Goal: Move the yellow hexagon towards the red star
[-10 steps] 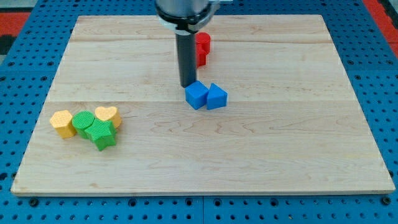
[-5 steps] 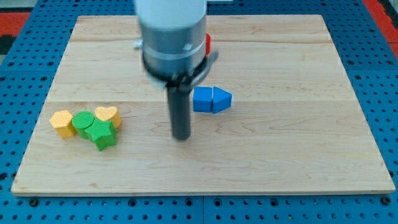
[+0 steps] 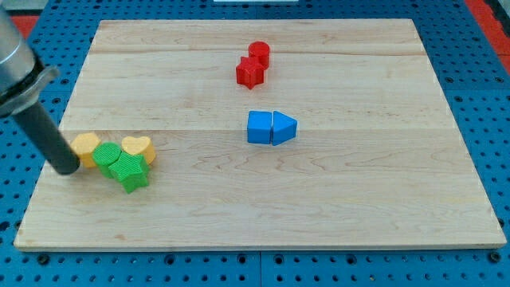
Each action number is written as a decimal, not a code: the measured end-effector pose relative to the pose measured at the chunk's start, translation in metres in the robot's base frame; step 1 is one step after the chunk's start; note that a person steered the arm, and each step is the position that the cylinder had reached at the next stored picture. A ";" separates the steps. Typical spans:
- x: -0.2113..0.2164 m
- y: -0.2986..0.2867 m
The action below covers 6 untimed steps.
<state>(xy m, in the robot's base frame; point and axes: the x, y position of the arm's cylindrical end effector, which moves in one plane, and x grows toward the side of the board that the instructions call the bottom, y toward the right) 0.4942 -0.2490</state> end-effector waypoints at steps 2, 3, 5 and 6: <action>-0.042 0.035; -0.063 0.104; -0.016 0.194; 0.050 0.189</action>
